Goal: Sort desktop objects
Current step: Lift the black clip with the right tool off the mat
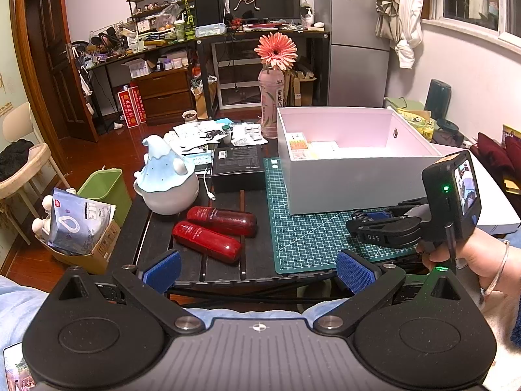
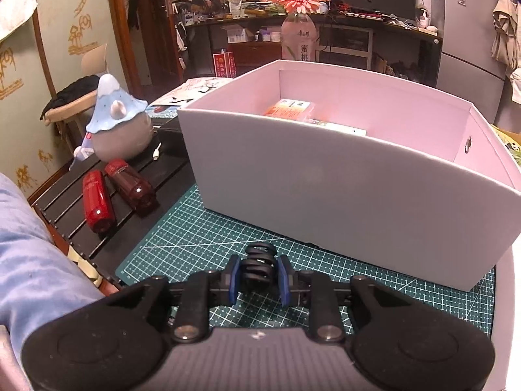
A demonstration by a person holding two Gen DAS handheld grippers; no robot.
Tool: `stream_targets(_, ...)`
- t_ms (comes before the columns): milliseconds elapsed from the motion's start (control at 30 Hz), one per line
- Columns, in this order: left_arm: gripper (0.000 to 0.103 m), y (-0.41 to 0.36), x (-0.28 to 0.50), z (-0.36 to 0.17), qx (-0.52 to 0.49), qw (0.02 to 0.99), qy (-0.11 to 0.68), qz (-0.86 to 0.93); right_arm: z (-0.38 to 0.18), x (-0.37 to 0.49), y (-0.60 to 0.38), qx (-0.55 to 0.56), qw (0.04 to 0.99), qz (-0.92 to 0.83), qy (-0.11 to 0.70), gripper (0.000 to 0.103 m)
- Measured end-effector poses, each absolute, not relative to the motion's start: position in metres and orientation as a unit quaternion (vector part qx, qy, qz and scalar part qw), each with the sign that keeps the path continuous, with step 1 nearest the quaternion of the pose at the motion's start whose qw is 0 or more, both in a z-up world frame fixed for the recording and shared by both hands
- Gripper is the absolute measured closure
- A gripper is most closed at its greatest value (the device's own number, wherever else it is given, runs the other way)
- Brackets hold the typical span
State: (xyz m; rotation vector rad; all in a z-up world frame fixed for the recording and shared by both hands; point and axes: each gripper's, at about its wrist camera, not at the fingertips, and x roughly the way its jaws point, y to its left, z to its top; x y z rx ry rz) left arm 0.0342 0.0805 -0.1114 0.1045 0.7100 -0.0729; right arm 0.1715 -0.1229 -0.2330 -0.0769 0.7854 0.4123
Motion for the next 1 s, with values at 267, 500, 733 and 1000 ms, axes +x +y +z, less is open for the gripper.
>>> stream_targets(267, 0.000, 0.081, 0.034, -0.111, 0.050, 0.936, 0.347, -0.036, -0.230, 0.171, -0.125, -0.029, 0.904, 0.200, 0.378, 0.081)
stream_targets(500, 0.000, 0.081, 0.034, -0.111, 0.050, 0.936, 0.347, -0.035, -0.227, 0.171, -0.127, -0.019, 0.905, 0.199, 0.376, 0.081)
stream_targets(733, 0.000, 0.080, 0.034, -0.110, 0.050, 0.936, 0.346, -0.036, -0.221, 0.168, -0.131, -0.011, 0.906, 0.199, 0.374, 0.081)
stream_targets(1000, 0.000, 0.080, 0.034, -0.109, 0.046, 0.937, 0.345, -0.039, -0.208, 0.161, -0.135, -0.009, 0.910, 0.198, 0.364, 0.081)
